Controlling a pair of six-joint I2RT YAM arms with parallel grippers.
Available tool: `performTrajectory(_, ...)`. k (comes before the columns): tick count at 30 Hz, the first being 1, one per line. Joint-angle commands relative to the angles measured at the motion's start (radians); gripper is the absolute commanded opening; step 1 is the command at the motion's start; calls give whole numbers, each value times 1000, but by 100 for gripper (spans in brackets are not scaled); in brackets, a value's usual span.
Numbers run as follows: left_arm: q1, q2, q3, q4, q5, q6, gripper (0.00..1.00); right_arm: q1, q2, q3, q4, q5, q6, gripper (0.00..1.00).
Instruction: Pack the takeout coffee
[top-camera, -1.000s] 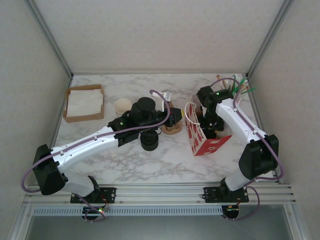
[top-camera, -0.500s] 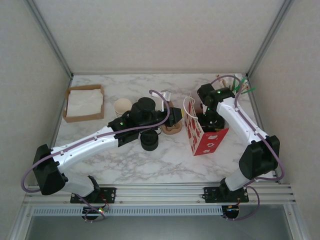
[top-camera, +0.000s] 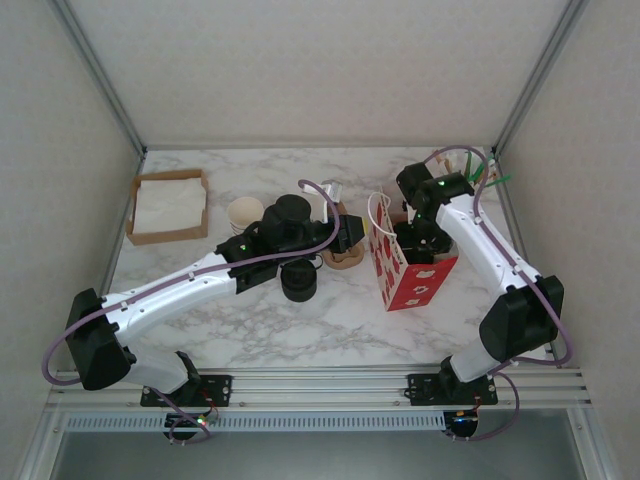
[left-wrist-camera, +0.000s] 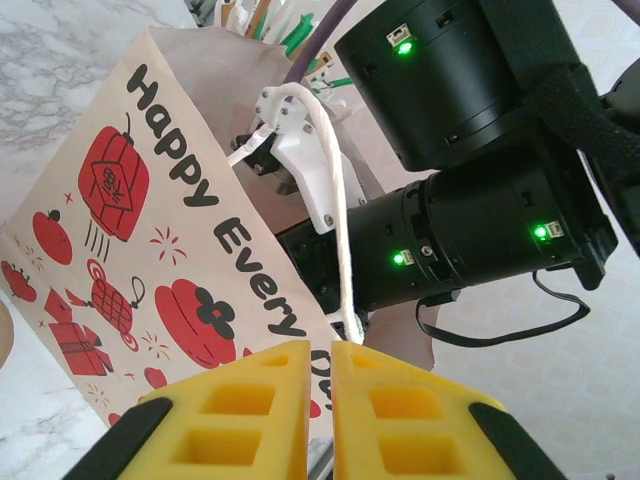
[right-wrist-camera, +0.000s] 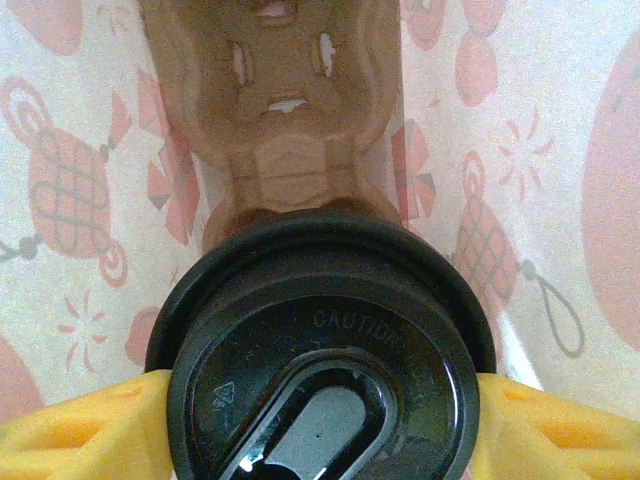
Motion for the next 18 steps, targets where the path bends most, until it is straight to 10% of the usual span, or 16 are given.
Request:
performTrajectory(1, 8, -1, -8, 18, -7, 0, 14, -7, -19, -30, 25, 13, 14, 68)
performTrajectory(18, 9, 0, -10, 22, -1, -2, 14, -7, -39, -89, 57, 7, 25, 68)
